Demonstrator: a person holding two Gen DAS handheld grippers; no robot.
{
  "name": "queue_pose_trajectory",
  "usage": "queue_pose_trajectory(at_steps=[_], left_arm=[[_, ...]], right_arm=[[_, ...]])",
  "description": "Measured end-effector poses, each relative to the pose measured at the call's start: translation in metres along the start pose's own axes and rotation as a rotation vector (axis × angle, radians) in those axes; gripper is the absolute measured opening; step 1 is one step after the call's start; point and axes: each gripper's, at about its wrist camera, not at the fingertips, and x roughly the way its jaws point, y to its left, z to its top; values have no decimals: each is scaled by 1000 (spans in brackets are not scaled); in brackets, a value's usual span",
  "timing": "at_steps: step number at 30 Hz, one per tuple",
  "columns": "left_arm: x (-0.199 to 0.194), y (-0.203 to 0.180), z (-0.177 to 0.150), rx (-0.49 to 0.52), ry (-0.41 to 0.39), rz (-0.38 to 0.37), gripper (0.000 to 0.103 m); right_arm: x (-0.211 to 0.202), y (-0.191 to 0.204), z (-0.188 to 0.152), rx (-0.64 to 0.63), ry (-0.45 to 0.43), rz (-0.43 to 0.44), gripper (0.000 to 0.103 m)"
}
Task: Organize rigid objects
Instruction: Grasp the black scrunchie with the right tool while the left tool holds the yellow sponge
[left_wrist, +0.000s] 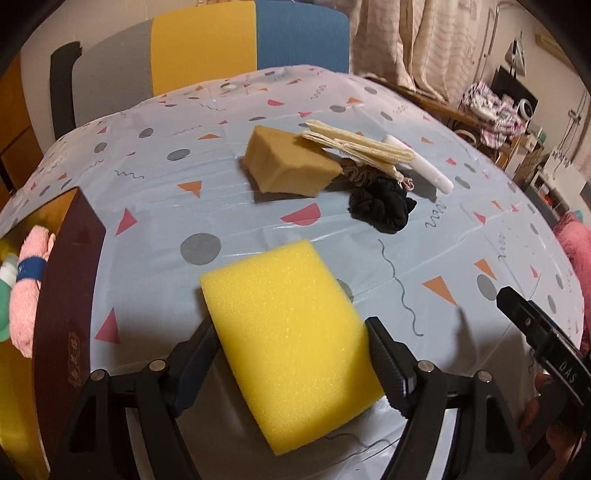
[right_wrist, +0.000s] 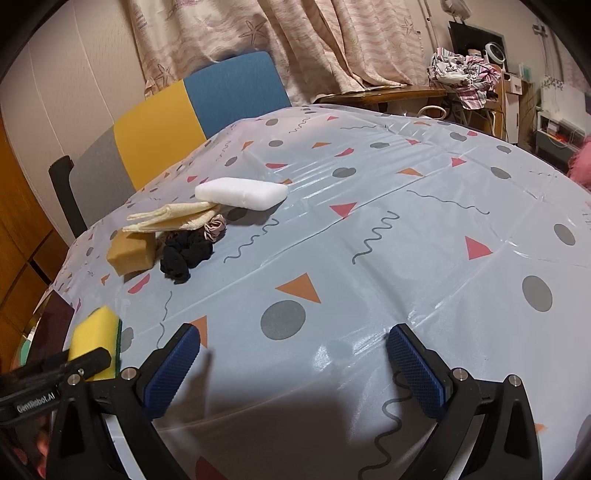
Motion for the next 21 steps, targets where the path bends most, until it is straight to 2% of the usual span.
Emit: queue_pose_trajectory(at_steps=[3,5,9,11,13,17,21], left_arm=[[-2,4,-7,-12,-48,-25,80],[-1,5,-11,-15,-77,-45,80],[-1,14,-12,-56,-84,-89,80],[-1,12,-13,-50,-91,-83,80],[-1,12,-14,-51,-97,-85,80],[0,16,-15,-65,-106,-105,80],[0,16,-16,-66,-112,-107,80]], right_arm=[[-2,7,3,-30,18,8,101],[-4,20,10,-97,17,32,100],[3,55,32,-218,14,114,100],[22,71,45,-232,60,141,99],[42,82,53,-244,95,149,96],[81,106,60,-322,138,116,81],[110,118,64,-364,181,109,72]])
